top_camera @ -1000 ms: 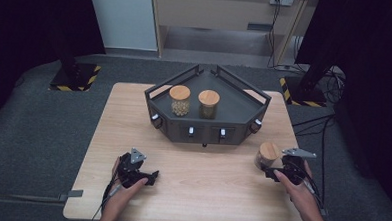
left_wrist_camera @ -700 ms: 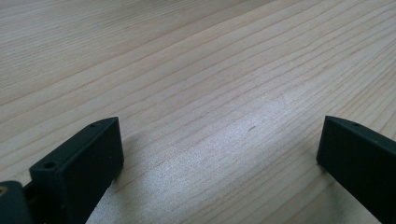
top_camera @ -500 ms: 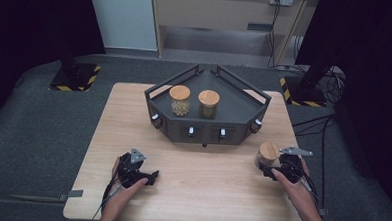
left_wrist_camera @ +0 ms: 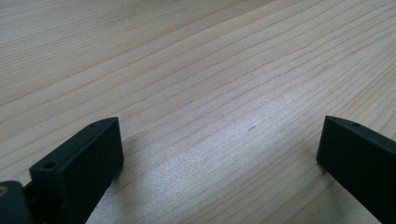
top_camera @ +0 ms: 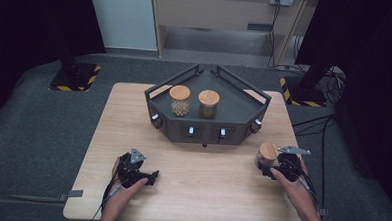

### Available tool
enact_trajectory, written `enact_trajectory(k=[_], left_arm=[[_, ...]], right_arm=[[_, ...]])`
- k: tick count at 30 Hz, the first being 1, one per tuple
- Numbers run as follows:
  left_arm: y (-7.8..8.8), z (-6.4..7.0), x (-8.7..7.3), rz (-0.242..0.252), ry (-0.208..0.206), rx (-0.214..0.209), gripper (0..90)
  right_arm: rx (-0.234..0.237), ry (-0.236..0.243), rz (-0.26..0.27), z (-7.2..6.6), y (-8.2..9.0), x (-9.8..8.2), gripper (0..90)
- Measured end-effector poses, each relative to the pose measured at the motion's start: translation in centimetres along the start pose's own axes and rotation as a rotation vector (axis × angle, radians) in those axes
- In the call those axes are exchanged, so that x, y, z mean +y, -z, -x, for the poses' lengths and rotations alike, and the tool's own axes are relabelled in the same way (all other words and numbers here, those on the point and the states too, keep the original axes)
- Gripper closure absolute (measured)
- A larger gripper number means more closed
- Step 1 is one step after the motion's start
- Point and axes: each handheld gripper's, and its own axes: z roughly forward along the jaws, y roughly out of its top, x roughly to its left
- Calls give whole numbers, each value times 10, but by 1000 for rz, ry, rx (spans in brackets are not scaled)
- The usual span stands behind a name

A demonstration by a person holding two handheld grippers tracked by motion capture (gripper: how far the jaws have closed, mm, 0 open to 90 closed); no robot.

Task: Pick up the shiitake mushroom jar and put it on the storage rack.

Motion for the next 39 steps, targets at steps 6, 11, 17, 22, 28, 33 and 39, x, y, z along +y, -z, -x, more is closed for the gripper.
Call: enact_trajectory(k=[6, 11, 17, 22, 28, 33, 39], left_arm=[[0, 0, 0, 0, 0, 0, 0], [0, 0, 0, 0, 0, 0, 0], [0, 0, 0, 0, 0, 0, 0], [0, 0, 0, 0, 0, 0, 0], [0, 0, 0, 0, 0, 0, 0], [0, 0, 0, 0, 0, 0, 0], [0, 0, 0, 0, 0, 0, 0]], right_arm=[[2, 1, -2, -1, -2, 0, 32], [1, 0, -5, -1, -5, 2, 33], [0, 5, -10, -3, -9, 4, 39], [-2, 7, -19, -4, -12, 5, 54], [-4, 10, -24, -4, -15, 6, 86], [-10, 12, -25, -5, -17, 7, 104], [-13, 17, -26, -6, -20, 9, 139]])
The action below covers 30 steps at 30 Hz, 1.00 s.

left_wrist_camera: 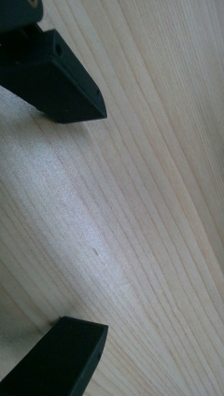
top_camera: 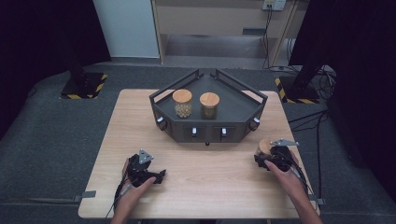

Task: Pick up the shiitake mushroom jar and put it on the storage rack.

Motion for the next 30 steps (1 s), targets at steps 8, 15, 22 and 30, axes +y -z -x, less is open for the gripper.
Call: enact_trajectory(k=[8, 15, 22, 30], left_arm=[[0, 0, 0, 0, 0, 0, 0], [0, 0, 0, 0, 0, 0, 0], [0, 0, 0, 0, 0, 0, 0], [0, 0, 0, 0, 0, 0, 0]], right_arm=[[-7, 5, 1, -2, -4, 2, 203], [-18, -7, 12, -3, -4, 0, 243], [-39, 3, 26, -8, -5, -3, 253], [-51, 17, 44, -11, -2, -6, 256]])
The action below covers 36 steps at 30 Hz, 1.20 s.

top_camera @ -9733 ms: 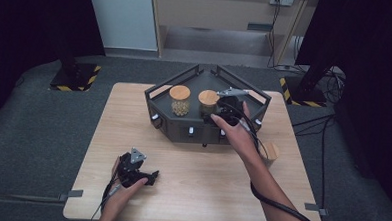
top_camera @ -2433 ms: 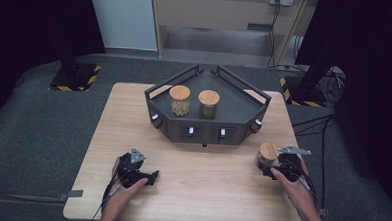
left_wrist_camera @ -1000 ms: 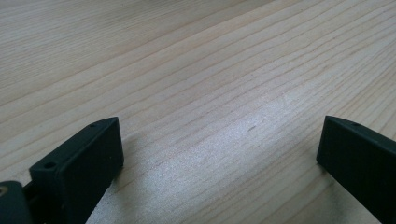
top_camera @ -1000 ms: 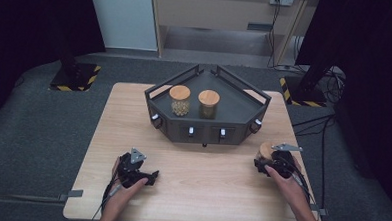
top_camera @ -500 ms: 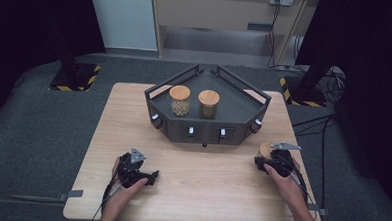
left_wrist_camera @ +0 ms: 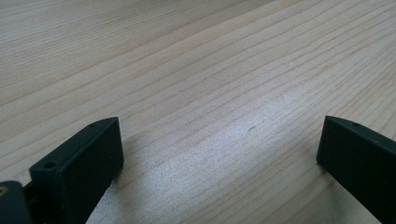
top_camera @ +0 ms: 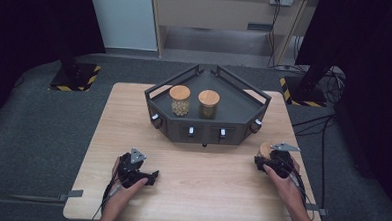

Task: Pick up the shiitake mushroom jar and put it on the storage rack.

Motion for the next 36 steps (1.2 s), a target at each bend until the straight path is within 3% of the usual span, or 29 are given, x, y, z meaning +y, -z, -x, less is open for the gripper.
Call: enact_trajectory(k=[36], left_arm=[[0, 0, 0, -1, 0, 0, 0]], right_arm=[[48, 66, 19, -7, 37, 23, 256]])
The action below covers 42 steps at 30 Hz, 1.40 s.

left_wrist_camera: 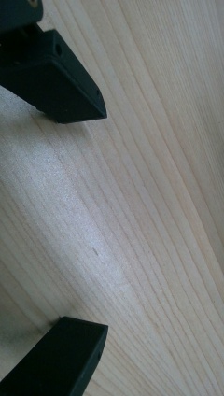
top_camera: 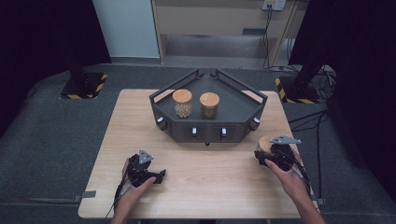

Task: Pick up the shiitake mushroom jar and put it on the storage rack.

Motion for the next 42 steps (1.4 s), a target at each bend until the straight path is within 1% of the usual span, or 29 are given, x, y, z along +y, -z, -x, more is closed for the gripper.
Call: enact_trajectory(k=[12, 23, 25, 30, 37, 42], left_arm=[[0, 0, 0, 0, 1, 1, 0], [0, 0, 0, -1, 1, 0, 0], [0, 0, 0, -1, 0, 0, 0], [0, 0, 0, -1, 0, 0, 0], [0, 0, 0, -1, 0, 0, 0], [0, 0, 0, -1, 0, 0, 0]], right_arm=[[12, 28, 7, -5, 10, 13, 256], [18, 63, -3, -13, 17, 25, 256], [23, 59, -4, -12, 19, 28, 256], [18, 67, -4, -13, 24, 34, 256], [23, 50, 6, -11, 31, 38, 256], [20, 54, 9, -11, 34, 43, 256]])
